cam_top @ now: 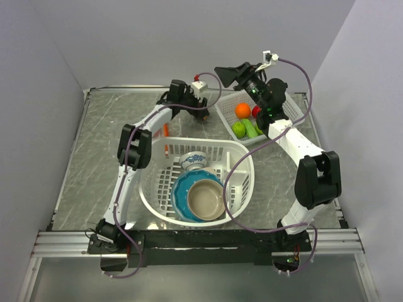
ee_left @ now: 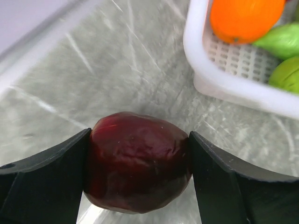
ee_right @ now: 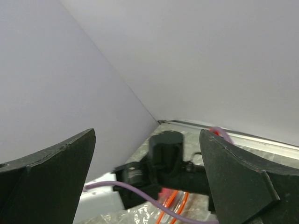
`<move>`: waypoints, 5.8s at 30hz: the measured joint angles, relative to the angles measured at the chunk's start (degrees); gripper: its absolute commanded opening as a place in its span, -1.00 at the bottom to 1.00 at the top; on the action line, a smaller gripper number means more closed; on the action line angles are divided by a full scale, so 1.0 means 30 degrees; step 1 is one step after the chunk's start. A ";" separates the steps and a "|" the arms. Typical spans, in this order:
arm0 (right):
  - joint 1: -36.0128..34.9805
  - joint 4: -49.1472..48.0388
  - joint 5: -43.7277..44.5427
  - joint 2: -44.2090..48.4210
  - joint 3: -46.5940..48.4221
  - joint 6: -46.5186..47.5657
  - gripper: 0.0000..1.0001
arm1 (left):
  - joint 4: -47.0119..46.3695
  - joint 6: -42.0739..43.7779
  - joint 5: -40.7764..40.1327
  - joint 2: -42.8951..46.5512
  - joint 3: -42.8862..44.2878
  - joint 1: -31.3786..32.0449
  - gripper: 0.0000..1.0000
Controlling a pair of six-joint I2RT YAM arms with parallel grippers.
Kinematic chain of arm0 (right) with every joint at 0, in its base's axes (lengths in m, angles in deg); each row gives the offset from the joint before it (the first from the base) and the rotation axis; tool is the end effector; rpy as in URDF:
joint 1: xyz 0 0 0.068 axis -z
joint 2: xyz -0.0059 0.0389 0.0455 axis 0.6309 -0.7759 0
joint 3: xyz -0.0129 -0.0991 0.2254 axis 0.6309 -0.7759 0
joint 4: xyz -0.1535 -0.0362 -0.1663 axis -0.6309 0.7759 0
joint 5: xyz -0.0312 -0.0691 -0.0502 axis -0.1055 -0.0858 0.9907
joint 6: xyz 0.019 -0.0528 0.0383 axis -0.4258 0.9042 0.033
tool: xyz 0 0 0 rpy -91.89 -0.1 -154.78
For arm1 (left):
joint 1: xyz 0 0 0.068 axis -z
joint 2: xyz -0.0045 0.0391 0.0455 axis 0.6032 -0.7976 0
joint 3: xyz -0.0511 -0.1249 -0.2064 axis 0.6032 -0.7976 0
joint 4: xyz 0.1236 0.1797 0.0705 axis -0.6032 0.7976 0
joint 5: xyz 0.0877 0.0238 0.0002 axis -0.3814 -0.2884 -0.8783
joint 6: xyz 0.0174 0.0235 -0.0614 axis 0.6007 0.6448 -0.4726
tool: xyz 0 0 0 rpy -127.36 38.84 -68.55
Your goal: Open the zip-top bag and remove the fake food
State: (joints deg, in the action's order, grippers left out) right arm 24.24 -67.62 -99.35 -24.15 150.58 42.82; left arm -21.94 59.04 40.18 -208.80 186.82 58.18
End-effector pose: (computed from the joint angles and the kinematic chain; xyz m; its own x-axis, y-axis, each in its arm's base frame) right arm 0.3610 0.1182 0.3797 -0.0984 0.5779 -0.8101 -0.6854 0.5509 0.4762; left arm 0.4985 -0.2228 0.1686 -0.3169 0.2759 -0.9074 0.7988 0.5935 -0.0985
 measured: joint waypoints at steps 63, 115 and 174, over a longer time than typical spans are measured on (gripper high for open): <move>-0.4248 1.2837 0.5719 -0.3985 0.4692 0.8182 1.00 | 0.6717 -0.2994 -0.1166 1.5897 -1.2845 -1.0265 0.67; -0.4626 2.1726 -0.0488 -1.2451 1.3078 1.3923 0.25 | 0.7271 -0.2477 -0.5785 0.5843 -0.8437 -0.3213 -0.77; -0.7817 2.4808 0.2295 -1.5693 1.7194 1.5963 0.52 | 1.0418 -0.2929 -0.1304 0.4605 -0.6659 -0.3461 -0.96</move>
State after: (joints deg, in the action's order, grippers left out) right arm 0.79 6.80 -92.47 -71.23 202.16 90.71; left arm 9.31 50.25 36.27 -194.99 166.85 47.80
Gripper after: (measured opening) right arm 0.863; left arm 0.032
